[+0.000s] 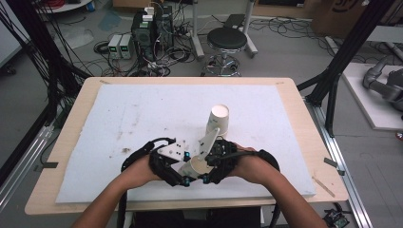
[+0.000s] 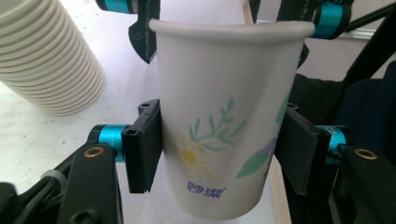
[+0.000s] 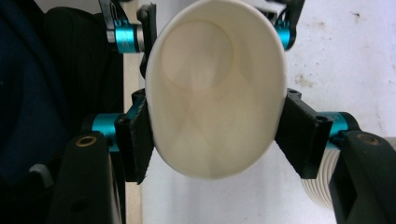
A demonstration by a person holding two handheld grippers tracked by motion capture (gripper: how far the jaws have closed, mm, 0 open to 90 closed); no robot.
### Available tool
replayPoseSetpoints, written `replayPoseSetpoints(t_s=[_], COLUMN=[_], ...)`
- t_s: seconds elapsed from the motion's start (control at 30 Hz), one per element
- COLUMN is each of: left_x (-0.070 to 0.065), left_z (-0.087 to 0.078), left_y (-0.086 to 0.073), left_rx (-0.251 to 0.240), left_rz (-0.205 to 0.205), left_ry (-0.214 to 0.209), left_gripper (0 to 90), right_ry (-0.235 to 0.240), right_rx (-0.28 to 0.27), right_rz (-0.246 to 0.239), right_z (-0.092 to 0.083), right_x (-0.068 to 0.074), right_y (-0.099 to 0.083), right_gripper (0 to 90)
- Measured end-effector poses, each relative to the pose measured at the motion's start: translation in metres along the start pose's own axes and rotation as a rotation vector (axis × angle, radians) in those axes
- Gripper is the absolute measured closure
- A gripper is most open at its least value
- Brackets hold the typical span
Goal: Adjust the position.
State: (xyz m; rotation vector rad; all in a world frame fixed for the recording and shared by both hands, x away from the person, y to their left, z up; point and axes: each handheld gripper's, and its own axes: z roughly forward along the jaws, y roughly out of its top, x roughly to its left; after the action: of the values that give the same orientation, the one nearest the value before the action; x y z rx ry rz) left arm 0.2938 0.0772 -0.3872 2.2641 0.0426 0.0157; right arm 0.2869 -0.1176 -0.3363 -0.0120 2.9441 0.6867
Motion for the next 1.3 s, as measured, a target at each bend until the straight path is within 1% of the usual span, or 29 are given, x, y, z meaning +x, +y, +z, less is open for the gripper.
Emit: replayPoseSetpoints(t_s=[0.07, 0.13, 0.17, 0.2, 0.23, 0.27, 0.3, 0.33, 0.4, 0.43, 0.47, 0.5, 0.53, 0.57, 0.6, 0.63, 0.73, 0.83, 0.87, 0.93, 0.97, 1.0, 1.1, 1.23, 1.3], left_x=[0.000, -0.001, -0.001, 0.000, 0.001, 0.002, 0.002, 0.003, 0.003, 0.003, 0.003, 0.004, 0.004, 0.003, 0.003, 0.003, 0.003, 0.004, 0.004, 0.004, 0.004, 0.004, 0.006, 0.008, 0.009], left_z=[0.001, 0.001, 0.000, -0.001, -0.002, -0.004, -0.006, -0.008, -0.011, -0.012, -0.013, -0.014, -0.015, -0.016, -0.017, -0.017, -0.020, -0.022, -0.023, -0.024, -0.024, -0.024, -0.026, -0.031, -0.035], left_y=[-0.001, -0.002, -0.003, -0.004, -0.005, -0.007, -0.010, -0.012, -0.016, -0.018, -0.020, -0.022, -0.024, -0.026, -0.027, -0.029, -0.035, -0.041, -0.042, -0.046, -0.048, -0.049, -0.054, -0.059, -0.062], left_rx=[-0.003, -0.015, -0.030, -0.046, -0.055, -0.077, -0.106, -0.136, -0.188, -0.186, -0.195, -0.209, -0.212, -0.224, -0.225, -0.231, -0.251, -0.284, -0.301, -0.323, -0.333, -0.339, -0.364, -0.396, -0.413], left_rz=[-0.006, -0.011, -0.021, -0.030, -0.033, -0.045, -0.063, -0.071, -0.096, -0.096, -0.100, -0.102, -0.102, -0.107, -0.107, -0.110, -0.128, -0.144, -0.154, -0.162, -0.167, -0.172, -0.194, -0.208, -0.214], left_ry=[-0.004, 0.001, 0.005, 0.009, 0.017, 0.023, 0.028, 0.034, 0.048, 0.059, 0.062, 0.056, 0.059, 0.061, 0.064, 0.074, 0.099, 0.126, 0.134, 0.159, 0.171, 0.179, 0.209, 0.263, 0.286], left_gripper=[37.5, 37.2, 36.6, 36.1, 35.6, 34.9, 34.6, 34.4, 33.6, 33.2, 33.4, 33.8, 34.1, 34.4, 34.7, 34.9, 35.4, 35.5, 35.5, 35.5, 35.4, 35.4, 34.9, 34.4, 34.5], right_ry=[0.003, 0.009, 0.006, 0.003, -0.003, -0.008, -0.010, -0.012, -0.033, -0.047, -0.053, -0.050, -0.053, -0.054, -0.060, -0.061, -0.077, -0.097, -0.109, -0.114, -0.125, -0.147, -0.181, -0.229, -0.267], right_rx=[-0.002, -0.002, -0.003, -0.018, -0.038, -0.070, -0.105, -0.133, -0.192, -0.218, -0.250, -0.278, -0.307, -0.322, -0.335, -0.340, -0.381, -0.416, -0.427, -0.464, -0.478, -0.494, -0.523, -0.562, -0.574], right_rz=[-0.006, -0.001, 0.003, 0.011, 0.027, 0.041, 0.064, 0.079, 0.104, 0.120, 0.133, 0.150, 0.161, 0.171, 0.175, 0.183, 0.207, 0.235, 0.247, 0.276, 0.295, 0.321, 0.376, 0.426, 0.453], right_z=[0.001, 0.002, 0.002, 0.002, 0.001, 0.000, -0.002, -0.004, -0.007, -0.009, -0.011, -0.013, -0.015, -0.017, -0.020, -0.021, -0.027, -0.032, -0.033, -0.033, -0.034, -0.034, -0.034, -0.036, -0.036], right_x=[0.001, 0.000, 0.000, -0.001, -0.001, -0.002, -0.002, -0.002, -0.002, -0.002, -0.003, -0.004, -0.005, -0.005, -0.005, -0.005, -0.004, -0.001, 0.000, 0.002, 0.003, 0.004, 0.005, 0.009, 0.011], right_y=[0.001, 0.000, 0.000, -0.001, -0.003, -0.004, -0.007, -0.009, -0.016, -0.020, -0.024, -0.028, -0.032, -0.035, -0.039, -0.041, -0.051, -0.062, -0.067, -0.078, -0.084, -0.092, -0.108, -0.129, -0.139], right_gripper=[35.2, 33.2, 31.0, 28.3, 23.8, 20.1, 19.5, 18.5, 18.3, 18.3, 18.3, 18.3, 18.3, 18.3, 18.3, 18.3, 18.4, 18.4, 18.4, 18.4, 18.4, 18.4, 18.4, 18.6, 18.6])
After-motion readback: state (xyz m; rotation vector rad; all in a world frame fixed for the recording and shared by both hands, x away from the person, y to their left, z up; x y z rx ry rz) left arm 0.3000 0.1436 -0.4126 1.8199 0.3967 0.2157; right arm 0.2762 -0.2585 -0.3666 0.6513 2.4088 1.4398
